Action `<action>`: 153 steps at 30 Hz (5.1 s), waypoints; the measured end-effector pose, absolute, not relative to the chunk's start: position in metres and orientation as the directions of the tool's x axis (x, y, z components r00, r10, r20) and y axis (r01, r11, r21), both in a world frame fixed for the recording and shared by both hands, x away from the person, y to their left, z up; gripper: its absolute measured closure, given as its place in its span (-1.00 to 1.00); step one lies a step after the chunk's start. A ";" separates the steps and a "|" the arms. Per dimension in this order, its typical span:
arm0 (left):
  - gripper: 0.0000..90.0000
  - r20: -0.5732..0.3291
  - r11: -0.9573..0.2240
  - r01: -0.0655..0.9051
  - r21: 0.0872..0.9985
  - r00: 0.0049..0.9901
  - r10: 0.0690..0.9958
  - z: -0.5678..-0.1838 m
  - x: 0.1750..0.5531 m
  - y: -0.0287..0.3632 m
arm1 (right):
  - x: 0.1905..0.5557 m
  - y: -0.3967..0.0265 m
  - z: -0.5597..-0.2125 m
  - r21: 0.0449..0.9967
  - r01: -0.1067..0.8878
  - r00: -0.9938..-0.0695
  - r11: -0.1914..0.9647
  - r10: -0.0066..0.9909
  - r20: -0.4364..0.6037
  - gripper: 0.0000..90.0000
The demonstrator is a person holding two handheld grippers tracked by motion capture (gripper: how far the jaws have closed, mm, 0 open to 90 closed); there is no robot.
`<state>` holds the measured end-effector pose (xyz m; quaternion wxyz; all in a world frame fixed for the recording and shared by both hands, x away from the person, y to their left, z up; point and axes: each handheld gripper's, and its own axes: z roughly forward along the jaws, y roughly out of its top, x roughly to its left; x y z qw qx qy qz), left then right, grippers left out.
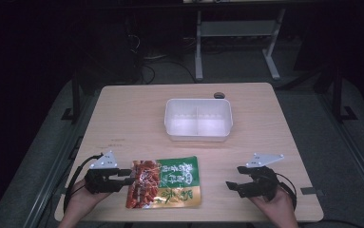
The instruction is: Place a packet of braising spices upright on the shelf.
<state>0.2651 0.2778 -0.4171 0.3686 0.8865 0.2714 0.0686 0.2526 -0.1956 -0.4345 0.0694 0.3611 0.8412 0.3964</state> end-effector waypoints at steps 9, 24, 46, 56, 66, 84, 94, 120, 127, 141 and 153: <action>0.87 -0.084 -0.630 0.416 0.656 0.869 0.487 -0.421 0.264 0.269 | 0.259 -0.175 -0.432 0.694 0.564 -0.745 0.449 0.639 0.192 -0.41; 1.00 -0.077 -0.682 0.425 0.595 0.875 0.478 -0.433 0.269 0.263 | 0.282 -0.127 -0.434 0.601 0.618 -0.751 0.508 0.609 0.257 -0.17; 1.00 -0.090 -0.719 0.438 0.540 0.879 0.468 -0.444 0.272 0.258 | 0.299 -0.095 -0.455 0.512 0.673 -0.735 0.534 0.564 0.377 0.09; 1.00 -0.091 -0.719 0.438 0.539 0.880 0.467 -0.445 0.272 0.257 | 0.299 -0.084 -0.458 0.510 0.680 -0.733 0.527 0.522 0.437 0.22; 0.98 -0.089 -0.720 0.434 0.541 0.881 0.464 -0.445 0.273 0.256 | 0.304 -0.073 -0.463 0.493 0.708 -0.706 0.506 0.516 0.485 0.46; 0.81 -0.073 -0.708 0.430 0.560 0.877 0.475 -0.443 0.271 0.257 | 0.311 -0.074 -0.468 0.468 0.761 -0.648 0.448 0.505 0.570 0.98; 0.66 -0.056 -0.678 0.437 0.591 0.861 0.506 -0.437 0.271 0.266 | 0.311 -0.081 -0.459 0.491 0.773 -0.634 0.401 0.467 0.617 0.99; 0.09 -0.044 -0.577 0.481 0.660 0.792 0.609 -0.430 0.275 0.281 | 0.315 -0.088 -0.380 0.571 0.681 -0.732 0.459 0.424 0.532 1.00; 0.09 -0.047 -0.573 0.491 0.656 0.784 0.619 -0.431 0.276 0.283 | 0.319 -0.084 -0.350 0.575 0.648 -0.761 0.500 0.390 0.519 1.00; 0.08 -0.058 -0.568 0.499 0.654 0.782 0.621 -0.432 0.277 0.285 | 0.323 -0.071 -0.287 0.545 0.571 -0.816 0.613 0.355 0.455 1.00; 0.05 -0.062 -0.568 0.496 0.657 0.786 0.615 -0.432 0.278 0.284 | 0.333 -0.079 -0.240 0.520 0.537 -0.843 0.664 0.409 0.350 1.00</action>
